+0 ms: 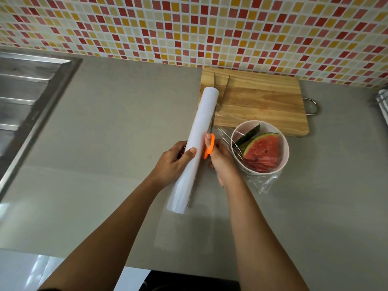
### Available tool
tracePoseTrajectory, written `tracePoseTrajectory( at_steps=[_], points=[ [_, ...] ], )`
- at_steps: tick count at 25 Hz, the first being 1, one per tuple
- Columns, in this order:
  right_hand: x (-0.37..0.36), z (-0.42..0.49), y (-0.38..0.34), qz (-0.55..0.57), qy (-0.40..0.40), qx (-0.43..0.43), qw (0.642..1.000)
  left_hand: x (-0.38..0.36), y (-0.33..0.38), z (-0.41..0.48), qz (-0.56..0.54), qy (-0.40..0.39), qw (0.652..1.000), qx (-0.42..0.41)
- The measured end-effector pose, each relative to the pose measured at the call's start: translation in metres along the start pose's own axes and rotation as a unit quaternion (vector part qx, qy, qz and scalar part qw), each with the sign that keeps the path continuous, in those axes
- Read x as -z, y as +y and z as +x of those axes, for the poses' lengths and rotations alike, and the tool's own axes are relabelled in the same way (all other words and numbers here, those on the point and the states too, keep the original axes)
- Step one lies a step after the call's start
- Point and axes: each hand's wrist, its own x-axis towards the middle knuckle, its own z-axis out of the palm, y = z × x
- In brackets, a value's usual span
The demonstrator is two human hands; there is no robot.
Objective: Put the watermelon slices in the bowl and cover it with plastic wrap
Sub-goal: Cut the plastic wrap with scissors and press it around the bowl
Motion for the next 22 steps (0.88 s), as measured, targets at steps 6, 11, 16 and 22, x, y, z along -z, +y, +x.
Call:
tracePoseTrajectory(
  at_steps=[6, 11, 16, 22],
  points=[
    [-0.013, 0.008, -0.006, 0.003, 0.022, -0.023, 0.999, 0.015, 0.001, 0.002, -0.010, -0.026, 1.000, 0.015],
    [-0.015, 0.008, -0.004, 0.004, 0.028, -0.027, 0.999, 0.026, 0.000, 0.005, -0.040, -0.034, 0.998, 0.031],
    [-0.016, 0.004, 0.008, 0.032, 0.008, -0.075, 0.997, 0.029, 0.003, 0.009, -0.059, -0.042, 0.997, 0.033],
    [-0.020, 0.018, -0.013, 0.048, 0.007, -0.061, 0.997, 0.033, 0.003, 0.012, -0.058, -0.050, 0.996, 0.035]
  ],
)
